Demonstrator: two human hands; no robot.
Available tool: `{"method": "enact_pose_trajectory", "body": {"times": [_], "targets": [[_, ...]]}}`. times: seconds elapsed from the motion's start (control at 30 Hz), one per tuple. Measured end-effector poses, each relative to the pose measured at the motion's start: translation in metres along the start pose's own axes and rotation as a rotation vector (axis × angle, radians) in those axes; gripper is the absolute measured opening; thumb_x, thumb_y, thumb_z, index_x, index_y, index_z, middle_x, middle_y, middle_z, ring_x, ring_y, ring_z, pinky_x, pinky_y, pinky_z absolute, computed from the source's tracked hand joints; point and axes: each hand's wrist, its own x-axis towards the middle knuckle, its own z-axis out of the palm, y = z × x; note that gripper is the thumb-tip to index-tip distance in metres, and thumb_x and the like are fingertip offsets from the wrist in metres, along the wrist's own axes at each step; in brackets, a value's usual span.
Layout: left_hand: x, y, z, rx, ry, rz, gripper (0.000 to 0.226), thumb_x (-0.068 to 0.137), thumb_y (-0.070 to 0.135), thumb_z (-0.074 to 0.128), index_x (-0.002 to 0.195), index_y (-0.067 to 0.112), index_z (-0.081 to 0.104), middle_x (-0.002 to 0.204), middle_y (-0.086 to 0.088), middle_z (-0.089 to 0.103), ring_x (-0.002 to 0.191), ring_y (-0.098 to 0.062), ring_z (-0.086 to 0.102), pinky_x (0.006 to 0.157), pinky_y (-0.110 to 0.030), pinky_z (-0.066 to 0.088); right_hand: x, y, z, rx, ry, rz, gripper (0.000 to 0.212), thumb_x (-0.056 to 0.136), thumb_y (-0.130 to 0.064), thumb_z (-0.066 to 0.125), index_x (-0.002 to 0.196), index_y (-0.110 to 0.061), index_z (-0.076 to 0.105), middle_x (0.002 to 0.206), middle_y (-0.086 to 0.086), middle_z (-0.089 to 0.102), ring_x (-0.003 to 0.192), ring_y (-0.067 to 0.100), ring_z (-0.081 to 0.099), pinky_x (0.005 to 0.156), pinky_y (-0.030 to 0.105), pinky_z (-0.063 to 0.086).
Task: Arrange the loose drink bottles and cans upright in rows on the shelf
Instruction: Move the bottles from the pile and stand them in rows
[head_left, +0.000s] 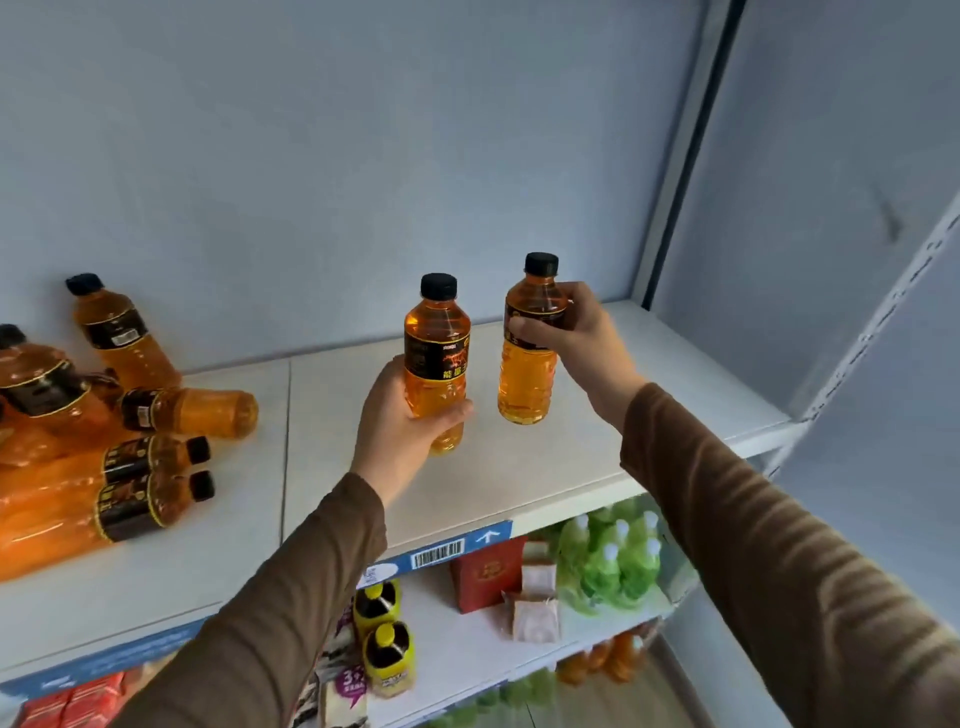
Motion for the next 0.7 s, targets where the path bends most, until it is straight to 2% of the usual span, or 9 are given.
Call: {"method": "enact_pose_trajectory", "body": {"times": [0.1, 0.27, 0.37, 0.47, 0.6, 0.7], "targets": [[0.019, 0.007, 0.048, -0.028, -0.059, -0.018, 0.063, 0.078, 0.038, 0.082, 0.131, 0.025, 0.051, 0.119, 0.009, 0.064, 0.107, -0.006, 0.061, 0.085, -0.021, 0.047, 0.012, 0.013, -0.045, -0.002, 0.02, 0.019, 0.058, 0.077, -0.032, 0.082, 0.125, -0.023, 0.052, 0.112, -0.008, 0.068, 0.099, 0.007, 0.066, 0.075, 0.019, 0.048], [0.054, 0.013, 0.104, -0.031, -0.137, -0.024, 0.063, 0.079, 0.033, 0.083, 0.132, 0.024, 0.05, 0.122, 0.006, 0.063, 0.112, -0.012, 0.06, 0.097, -0.035, 0.049, 0.036, 0.031, -0.094, 0.003, 0.064, 0.037, 0.046, 0.078, -0.028, 0.082, 0.114, -0.034, 0.054, 0.107, -0.013, 0.069, 0.091, -0.003, 0.067, 0.065, 0.012, 0.049], [0.077, 0.012, 0.128, -0.043, -0.162, -0.007, 0.06, 0.079, 0.032, 0.083, 0.13, 0.025, 0.052, 0.121, 0.005, 0.064, 0.112, -0.013, 0.06, 0.098, -0.037, 0.05, 0.052, 0.042, -0.115, -0.019, 0.08, 0.033, 0.049, 0.079, -0.028, 0.081, 0.12, -0.03, 0.054, 0.112, -0.01, 0.068, 0.098, 0.004, 0.066, 0.07, 0.015, 0.048], [0.1, 0.008, 0.149, -0.048, -0.181, -0.009, 0.058, 0.079, 0.034, 0.083, 0.126, 0.031, 0.05, 0.12, 0.008, 0.063, 0.112, -0.01, 0.06, 0.096, -0.033, 0.049, 0.068, 0.052, -0.134, -0.021, 0.096, 0.03, 0.054, 0.08, -0.028, 0.08, 0.128, -0.025, 0.054, 0.118, -0.006, 0.066, 0.105, 0.01, 0.064, 0.076, 0.02, 0.047], [0.128, 0.005, 0.177, -0.065, -0.183, -0.042, 0.049, 0.077, 0.035, 0.083, 0.113, 0.042, 0.051, 0.113, 0.016, 0.063, 0.106, -0.004, 0.059, 0.082, -0.02, 0.045, 0.093, 0.062, -0.16, -0.04, 0.086, 0.036, 0.055, 0.081, -0.024, 0.079, 0.13, -0.021, 0.056, 0.119, -0.004, 0.065, 0.106, 0.014, 0.064, 0.081, 0.026, 0.049], [0.145, 0.002, 0.2, -0.065, -0.184, -0.053, 0.046, 0.076, 0.036, 0.084, 0.107, 0.047, 0.052, 0.11, 0.021, 0.062, 0.104, -0.001, 0.06, 0.079, -0.017, 0.044, 0.111, 0.072, -0.182, -0.055, 0.087, 0.046, 0.05, 0.08, -0.021, 0.08, 0.125, -0.022, 0.058, 0.112, -0.01, 0.067, 0.098, 0.005, 0.066, 0.073, 0.017, 0.049]]}}
